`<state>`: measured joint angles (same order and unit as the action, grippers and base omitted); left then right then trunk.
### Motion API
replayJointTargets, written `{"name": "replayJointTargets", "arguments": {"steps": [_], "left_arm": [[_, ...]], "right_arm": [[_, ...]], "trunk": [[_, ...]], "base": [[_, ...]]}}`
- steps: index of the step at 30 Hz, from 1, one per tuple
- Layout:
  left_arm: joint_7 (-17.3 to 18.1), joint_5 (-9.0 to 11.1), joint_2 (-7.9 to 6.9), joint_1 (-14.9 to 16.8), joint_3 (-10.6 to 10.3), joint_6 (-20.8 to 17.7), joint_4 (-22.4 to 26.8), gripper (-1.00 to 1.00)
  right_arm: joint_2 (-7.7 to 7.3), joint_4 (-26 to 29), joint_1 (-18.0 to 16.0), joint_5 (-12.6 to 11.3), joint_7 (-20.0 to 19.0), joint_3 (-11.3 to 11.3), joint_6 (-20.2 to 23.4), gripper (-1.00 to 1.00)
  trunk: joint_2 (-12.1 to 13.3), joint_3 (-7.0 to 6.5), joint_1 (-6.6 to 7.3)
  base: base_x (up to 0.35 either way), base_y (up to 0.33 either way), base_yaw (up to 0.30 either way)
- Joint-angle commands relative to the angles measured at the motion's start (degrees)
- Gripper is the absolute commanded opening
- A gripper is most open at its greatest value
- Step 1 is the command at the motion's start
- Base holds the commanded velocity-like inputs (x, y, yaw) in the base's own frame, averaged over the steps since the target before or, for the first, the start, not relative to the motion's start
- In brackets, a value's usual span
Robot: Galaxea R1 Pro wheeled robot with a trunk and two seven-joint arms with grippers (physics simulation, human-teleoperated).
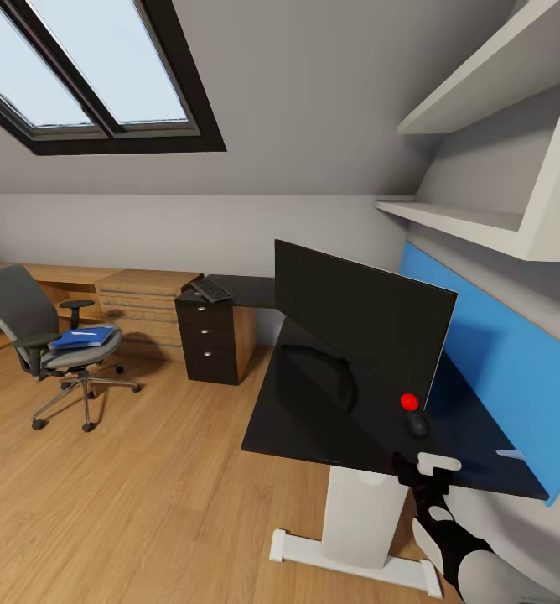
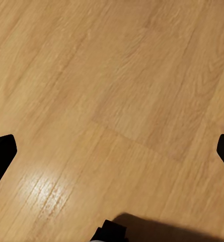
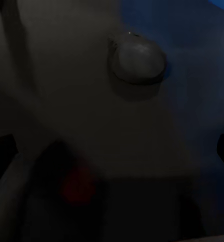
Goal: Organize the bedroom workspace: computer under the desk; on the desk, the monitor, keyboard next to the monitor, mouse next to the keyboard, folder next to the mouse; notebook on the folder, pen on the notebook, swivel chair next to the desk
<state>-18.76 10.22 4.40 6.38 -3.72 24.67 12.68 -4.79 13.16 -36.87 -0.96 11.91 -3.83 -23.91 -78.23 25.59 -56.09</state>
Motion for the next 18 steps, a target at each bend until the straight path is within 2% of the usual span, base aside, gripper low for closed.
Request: {"name": "replayJointTargets", "arguments": {"steps": [1,18], "left_arm": [[-0.23,0.5,-0.01,0.04,-0.41,0.21,-0.03,1.0],[-0.27,0.5,-0.09,0.04,-0.34,0.21,-0.02,1.0]], "right_arm": [[0.02,-0.05,-0.04,-0.1,-0.11,-0.22,-0.27,1.0],[-0.04,-0.2,-0.04,-0.09,-0.38,-0.29,-1.47,1.0]], "trunk": [[-0.03,0.06,0.0],[-0.03,0.06,0.0]], "base": [[0.0,0.0,0.0],[0.0,0.0,0.0]]}}
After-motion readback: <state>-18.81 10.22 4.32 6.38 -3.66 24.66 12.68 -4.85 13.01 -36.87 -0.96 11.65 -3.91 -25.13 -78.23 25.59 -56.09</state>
